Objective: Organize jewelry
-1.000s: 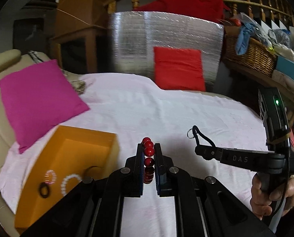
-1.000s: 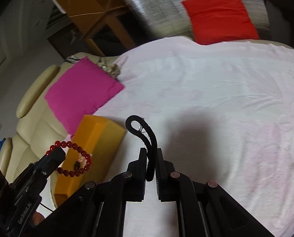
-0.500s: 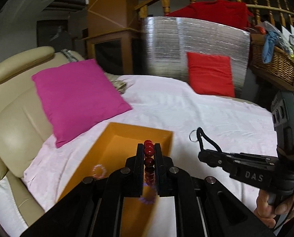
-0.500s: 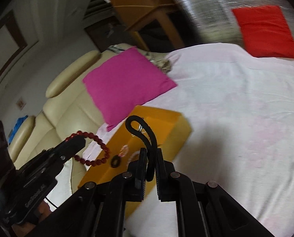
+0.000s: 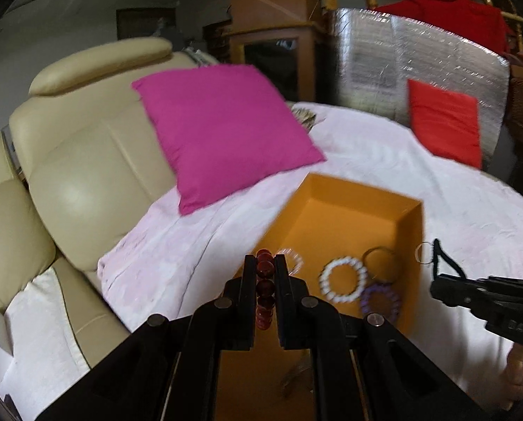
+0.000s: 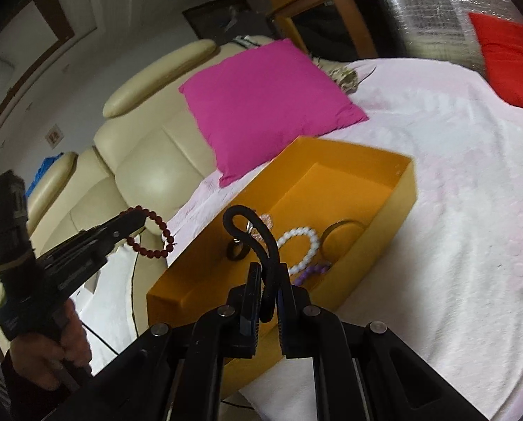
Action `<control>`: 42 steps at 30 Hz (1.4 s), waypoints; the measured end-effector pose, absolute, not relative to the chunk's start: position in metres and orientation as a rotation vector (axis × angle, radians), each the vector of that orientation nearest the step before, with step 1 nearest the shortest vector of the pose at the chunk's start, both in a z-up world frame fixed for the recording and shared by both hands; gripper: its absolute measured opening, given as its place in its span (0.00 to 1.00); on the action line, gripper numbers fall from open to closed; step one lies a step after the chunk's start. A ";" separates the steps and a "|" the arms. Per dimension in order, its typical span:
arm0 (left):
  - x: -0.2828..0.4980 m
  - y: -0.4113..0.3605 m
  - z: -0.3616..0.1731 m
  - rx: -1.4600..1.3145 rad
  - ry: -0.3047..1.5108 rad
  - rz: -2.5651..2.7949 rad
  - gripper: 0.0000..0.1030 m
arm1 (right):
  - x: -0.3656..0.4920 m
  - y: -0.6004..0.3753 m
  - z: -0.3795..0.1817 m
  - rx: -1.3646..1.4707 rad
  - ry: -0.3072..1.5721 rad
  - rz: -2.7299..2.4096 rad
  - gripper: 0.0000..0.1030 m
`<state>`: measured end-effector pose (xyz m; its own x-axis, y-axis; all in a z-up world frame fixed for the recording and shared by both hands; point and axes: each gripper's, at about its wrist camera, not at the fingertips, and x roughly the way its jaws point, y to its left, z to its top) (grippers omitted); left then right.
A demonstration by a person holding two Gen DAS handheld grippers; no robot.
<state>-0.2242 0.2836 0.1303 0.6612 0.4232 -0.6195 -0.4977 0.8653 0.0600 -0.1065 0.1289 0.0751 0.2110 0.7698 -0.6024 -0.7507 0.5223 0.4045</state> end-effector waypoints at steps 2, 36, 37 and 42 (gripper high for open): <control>-0.221 0.288 0.119 -0.123 0.700 0.533 0.09 | -0.112 0.138 0.069 0.012 0.872 1.070 0.09; -0.255 0.249 0.176 -0.016 0.631 0.735 0.85 | -0.139 0.087 0.139 -0.094 0.698 0.787 0.61; -0.258 0.247 0.180 -0.017 0.630 0.743 0.85 | -0.142 0.083 0.142 -0.107 0.695 0.775 0.61; -0.283 0.232 0.199 -0.031 0.614 0.768 0.85 | -0.169 0.061 0.168 -0.183 0.673 0.728 0.61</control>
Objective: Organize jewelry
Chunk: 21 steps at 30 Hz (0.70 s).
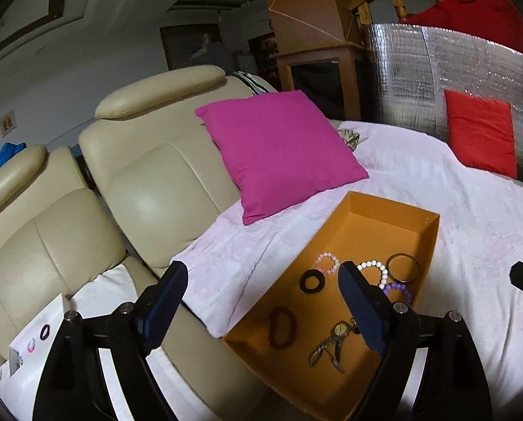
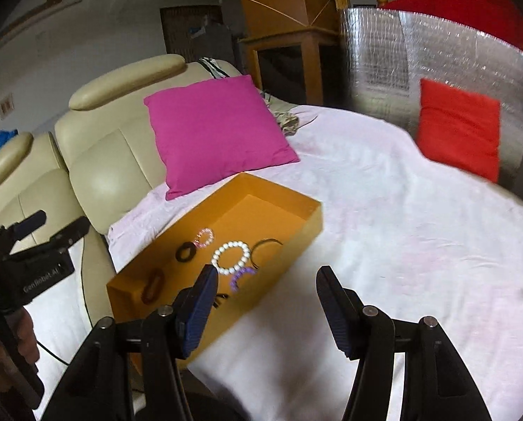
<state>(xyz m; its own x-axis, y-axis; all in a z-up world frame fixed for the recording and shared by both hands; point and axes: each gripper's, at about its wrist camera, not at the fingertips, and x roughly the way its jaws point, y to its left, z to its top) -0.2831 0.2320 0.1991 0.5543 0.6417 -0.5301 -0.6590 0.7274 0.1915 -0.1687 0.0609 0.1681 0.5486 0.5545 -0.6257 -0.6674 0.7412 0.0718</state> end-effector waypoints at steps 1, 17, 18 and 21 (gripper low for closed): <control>-0.290 0.229 0.202 -0.027 0.605 0.776 0.85 | -0.175 0.058 0.173 -0.189 0.672 0.725 0.61; -0.359 0.182 0.228 0.091 0.607 0.786 0.85 | -0.256 0.041 0.201 -0.224 0.652 0.639 0.64; -0.361 0.181 0.229 0.088 0.608 0.784 0.85 | -0.258 0.041 0.201 -0.223 0.652 0.631 0.64; -0.365 0.180 0.232 0.078 0.603 0.777 0.85 | -0.261 0.040 0.202 -0.221 0.657 0.615 0.64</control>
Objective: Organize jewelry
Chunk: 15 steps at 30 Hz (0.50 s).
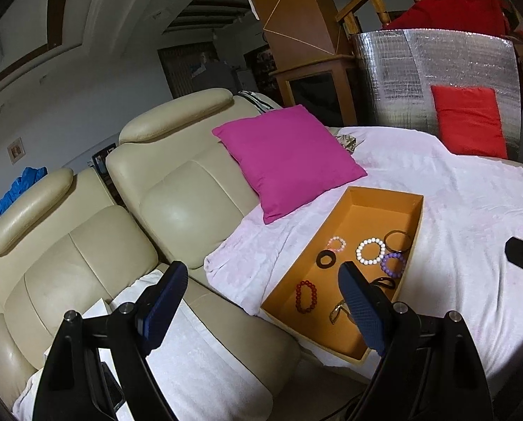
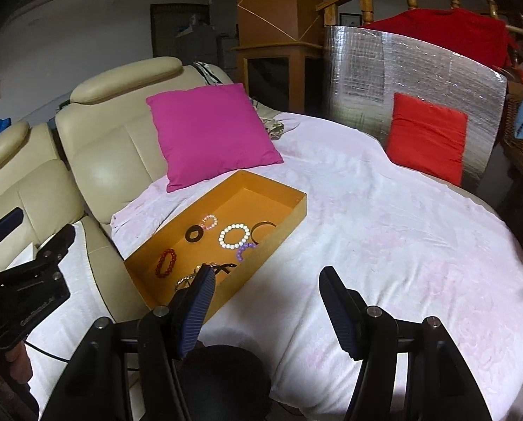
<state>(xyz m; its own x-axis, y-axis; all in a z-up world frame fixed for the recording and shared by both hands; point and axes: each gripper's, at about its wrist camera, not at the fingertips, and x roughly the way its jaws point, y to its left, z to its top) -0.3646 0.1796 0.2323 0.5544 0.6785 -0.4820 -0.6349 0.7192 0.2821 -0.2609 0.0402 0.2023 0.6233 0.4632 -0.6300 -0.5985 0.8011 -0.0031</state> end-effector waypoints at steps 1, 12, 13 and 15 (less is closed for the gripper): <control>-0.367 0.179 0.234 0.073 0.600 0.774 0.85 | -0.262 0.041 0.203 -0.219 0.658 0.609 0.64; -0.374 0.184 0.238 0.034 0.589 0.764 0.85 | -0.274 0.062 0.192 -0.218 0.703 0.632 0.64; -0.374 0.185 0.238 0.034 0.588 0.762 0.85 | -0.274 0.065 0.190 -0.216 0.710 0.633 0.64; -0.376 0.185 0.239 0.035 0.579 0.766 0.85 | -0.274 0.068 0.187 -0.212 0.720 0.638 0.64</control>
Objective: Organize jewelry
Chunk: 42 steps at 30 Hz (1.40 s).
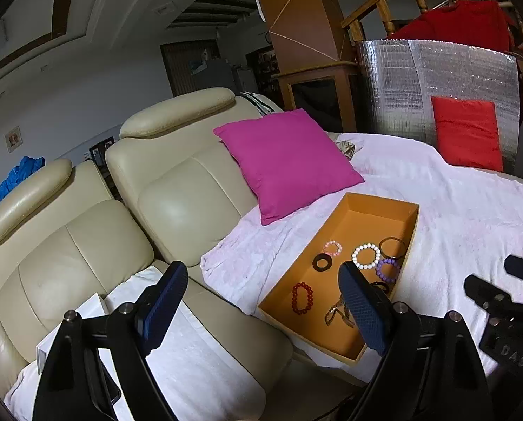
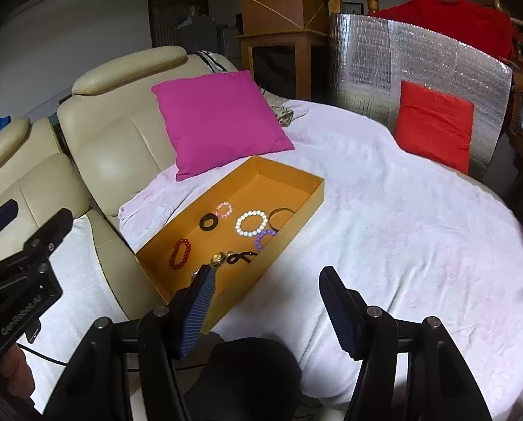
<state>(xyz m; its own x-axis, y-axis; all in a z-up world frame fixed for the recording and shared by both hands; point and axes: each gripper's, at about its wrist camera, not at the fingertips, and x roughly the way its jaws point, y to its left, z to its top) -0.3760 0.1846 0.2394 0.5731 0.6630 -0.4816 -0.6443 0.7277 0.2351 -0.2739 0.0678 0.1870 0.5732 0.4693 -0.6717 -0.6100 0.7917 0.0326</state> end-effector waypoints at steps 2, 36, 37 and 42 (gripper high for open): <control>-0.377 0.186 0.241 0.035 0.575 0.770 0.85 | -0.274 0.070 0.186 -0.212 0.724 0.643 0.64; -0.384 0.207 0.238 -0.003 0.582 0.781 0.85 | -0.280 0.084 0.190 -0.234 0.701 0.647 0.64; -0.384 0.206 0.239 -0.003 0.582 0.781 0.85 | -0.280 0.084 0.190 -0.233 0.702 0.646 0.64; -0.385 0.208 0.239 -0.006 0.581 0.782 0.85 | -0.280 0.085 0.190 -0.228 0.704 0.644 0.64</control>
<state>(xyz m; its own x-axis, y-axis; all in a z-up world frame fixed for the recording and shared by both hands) -0.3849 0.2077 0.2386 0.5621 0.6623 -0.4954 -0.6654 0.7179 0.2048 -0.2796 0.0854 0.1900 0.5803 0.4714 -0.6641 -0.6197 0.7847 0.0155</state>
